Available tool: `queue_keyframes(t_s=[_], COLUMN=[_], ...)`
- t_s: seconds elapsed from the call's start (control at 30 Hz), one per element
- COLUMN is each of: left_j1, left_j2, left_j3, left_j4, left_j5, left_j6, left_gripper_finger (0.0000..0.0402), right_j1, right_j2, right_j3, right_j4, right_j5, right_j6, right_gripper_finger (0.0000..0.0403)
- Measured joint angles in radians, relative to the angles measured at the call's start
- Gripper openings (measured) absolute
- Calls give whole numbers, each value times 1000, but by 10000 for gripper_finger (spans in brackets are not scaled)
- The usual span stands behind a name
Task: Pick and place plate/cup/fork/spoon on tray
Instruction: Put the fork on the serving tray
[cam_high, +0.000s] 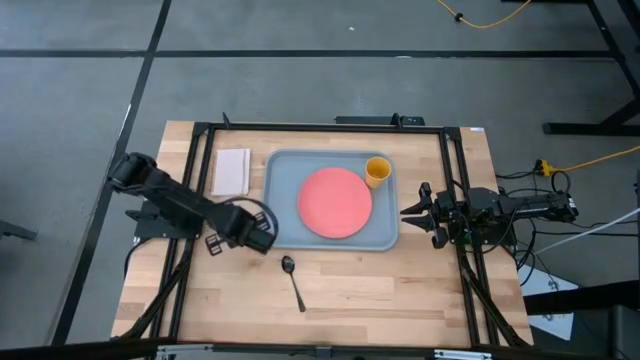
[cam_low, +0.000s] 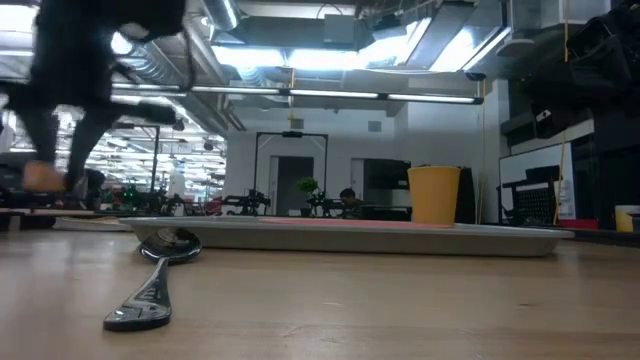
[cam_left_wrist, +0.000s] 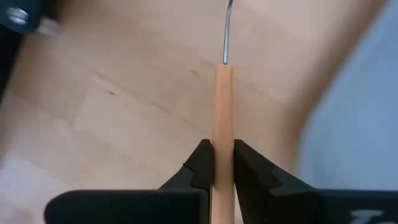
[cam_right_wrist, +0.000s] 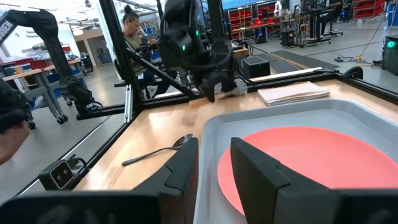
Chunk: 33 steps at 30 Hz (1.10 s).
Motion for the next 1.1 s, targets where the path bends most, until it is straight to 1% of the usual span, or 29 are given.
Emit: queue_keyframes(t_s=[0.07, 0.17, 0.3, 0.43, 0.53, 0.63, 0.83, 1.0, 1.1], left_j1=[31, 102, 231, 340, 392, 422, 438, 427, 415], left_j2=[16, 72, 201, 341, 434, 511, 621, 649, 647], left_j3=[73, 175, 294, 443, 556, 634, 701, 703, 696], left_j4=[-92, -190, -216, -267, -340, -383, -387, -387, -382], left_j5=[-10, -20, -22, -18, -23, -35, -43, -33, -49], left_j6=[24, 117, 341, 567, 664, 745, 820, 832, 828], left_gripper_finger=[31, 31, 31, 31, 31, 31, 31, 31, 31], right_j1=[0, 0, 0, 0, 0, 0, 0, 0, 0], right_j2=[0, 0, 0, 0, 0, 0, 0, 0, 0], right_j3=[0, 0, 0, 0, 0, 0, 0, 0, 0], right_j4=[0, 0, 0, 0, 0, 0, 0, 0, 0], right_j5=[0, 0, 0, 0, 0, 0, 0, 0, 0], right_j6=[0, 0, 0, 0, 0, 0, 0, 0, 0], right_gripper_finger=[99, 99, 99, 99, 99, 99, 99, 99, 99])
